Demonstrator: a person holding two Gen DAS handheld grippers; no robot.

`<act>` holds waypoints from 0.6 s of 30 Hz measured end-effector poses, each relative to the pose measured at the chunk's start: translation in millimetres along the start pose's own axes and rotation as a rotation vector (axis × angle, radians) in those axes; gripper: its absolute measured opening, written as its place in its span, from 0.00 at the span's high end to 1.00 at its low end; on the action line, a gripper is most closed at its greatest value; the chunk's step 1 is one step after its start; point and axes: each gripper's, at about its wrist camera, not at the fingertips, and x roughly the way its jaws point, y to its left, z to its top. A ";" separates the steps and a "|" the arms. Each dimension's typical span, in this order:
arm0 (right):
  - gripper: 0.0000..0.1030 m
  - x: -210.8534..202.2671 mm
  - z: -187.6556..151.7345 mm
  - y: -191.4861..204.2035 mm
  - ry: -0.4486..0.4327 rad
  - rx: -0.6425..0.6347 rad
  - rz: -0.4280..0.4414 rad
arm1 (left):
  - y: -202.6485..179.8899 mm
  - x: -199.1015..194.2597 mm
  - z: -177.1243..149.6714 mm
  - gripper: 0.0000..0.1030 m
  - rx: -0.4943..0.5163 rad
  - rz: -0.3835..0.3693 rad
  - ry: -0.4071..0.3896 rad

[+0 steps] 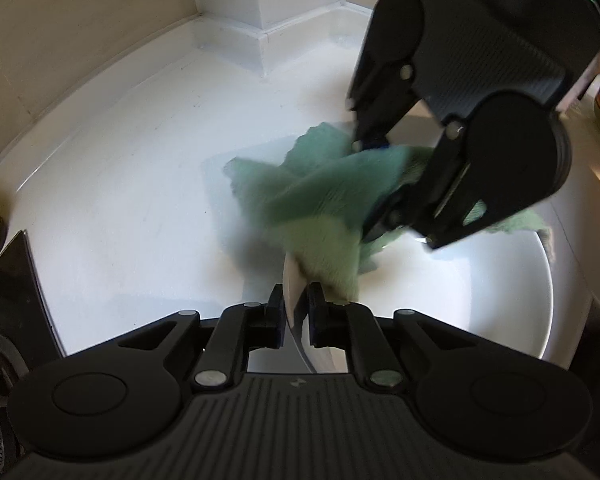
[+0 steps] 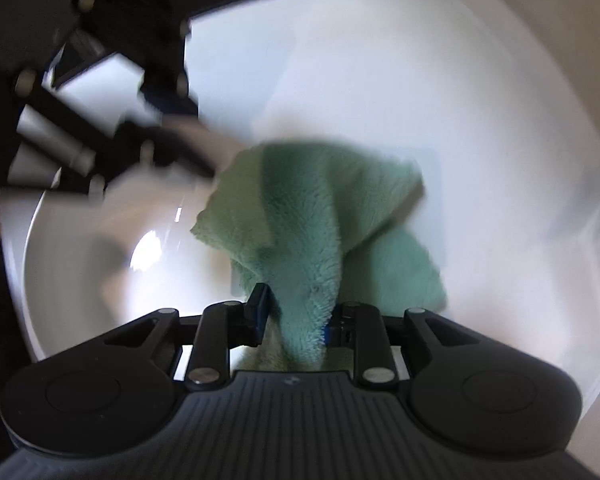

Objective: Clean bowl
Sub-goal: 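Keep scrubbing the bowl interior with the towel in the right gripper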

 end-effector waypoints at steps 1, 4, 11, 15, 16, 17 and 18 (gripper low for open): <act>0.77 0.7 1.8 0.5 -0.008 0.001 -0.002 | 1.9 -0.5 -1.6 0.90 -0.037 0.005 -0.001; 0.80 0.1 -1.3 -5.2 -0.049 0.062 0.025 | 3.6 -7.2 -13.5 0.87 -0.227 0.032 0.018; 0.81 -0.7 -20.0 -7.6 -0.109 0.237 0.014 | -2.0 -5.9 -28.8 0.93 -0.316 0.057 0.011; 0.84 -3.8 -28.8 1.3 -0.040 0.182 0.058 | 2.2 2.3 -16.4 0.92 -0.186 0.038 0.023; 0.84 -6.2 -30.8 3.3 -0.026 0.170 0.069 | 2.8 4.8 -12.6 0.92 -0.141 0.025 0.024; 0.83 -7.3 -32.1 3.5 -0.008 0.154 0.084 | 3.5 7.3 -8.8 0.92 -0.097 0.012 0.025; 0.83 -8.0 -33.3 3.3 0.013 0.136 0.100 | 4.1 9.9 -5.1 0.92 -0.053 -0.001 0.027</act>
